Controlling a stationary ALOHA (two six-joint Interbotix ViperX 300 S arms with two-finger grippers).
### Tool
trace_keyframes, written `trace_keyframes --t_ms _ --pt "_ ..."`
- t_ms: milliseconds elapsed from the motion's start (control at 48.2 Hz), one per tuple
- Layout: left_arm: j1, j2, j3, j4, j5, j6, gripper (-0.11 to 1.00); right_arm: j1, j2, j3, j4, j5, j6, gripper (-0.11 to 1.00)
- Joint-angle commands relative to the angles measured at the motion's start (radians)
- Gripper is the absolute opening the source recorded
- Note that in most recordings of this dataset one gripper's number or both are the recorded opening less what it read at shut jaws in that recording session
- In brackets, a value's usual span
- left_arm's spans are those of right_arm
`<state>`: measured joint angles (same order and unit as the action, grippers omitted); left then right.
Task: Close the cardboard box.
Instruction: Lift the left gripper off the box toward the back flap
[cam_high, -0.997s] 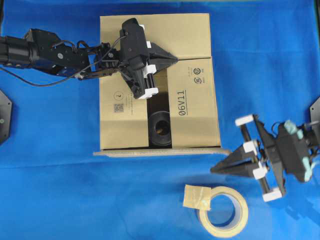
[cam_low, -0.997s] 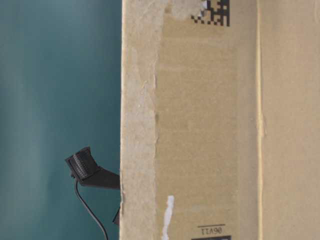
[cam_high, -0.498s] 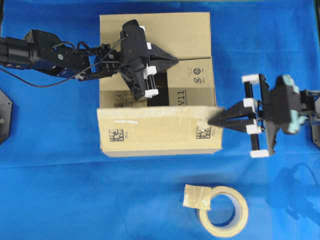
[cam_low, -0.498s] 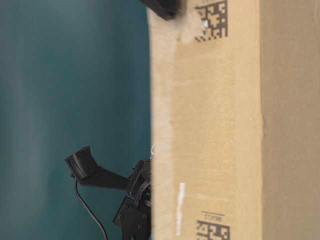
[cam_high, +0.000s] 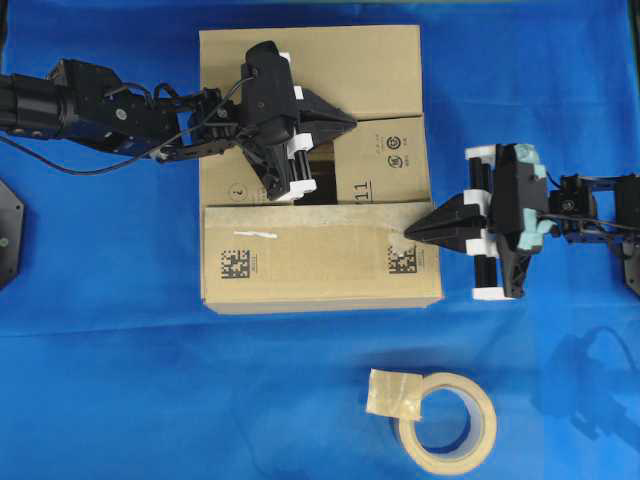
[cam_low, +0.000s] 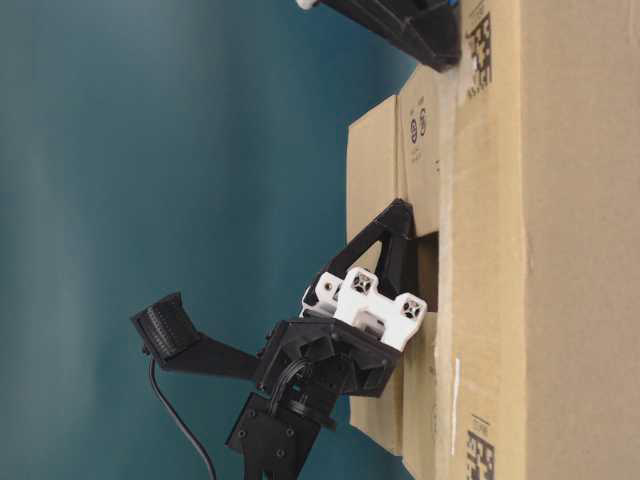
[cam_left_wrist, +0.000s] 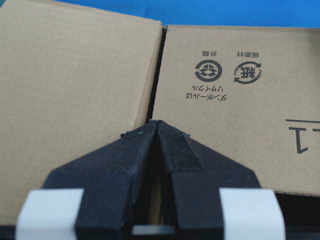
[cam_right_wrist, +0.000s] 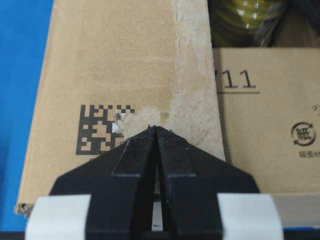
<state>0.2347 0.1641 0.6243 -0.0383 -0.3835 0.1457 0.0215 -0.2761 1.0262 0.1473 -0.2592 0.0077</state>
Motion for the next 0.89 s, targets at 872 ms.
trace_keyframes --t_ms 872 --pt "0.055 -0.307 -0.054 0.002 0.161 0.025 0.00 -0.009 0.006 -0.025 0.017 -0.020 -0.003 0.00"
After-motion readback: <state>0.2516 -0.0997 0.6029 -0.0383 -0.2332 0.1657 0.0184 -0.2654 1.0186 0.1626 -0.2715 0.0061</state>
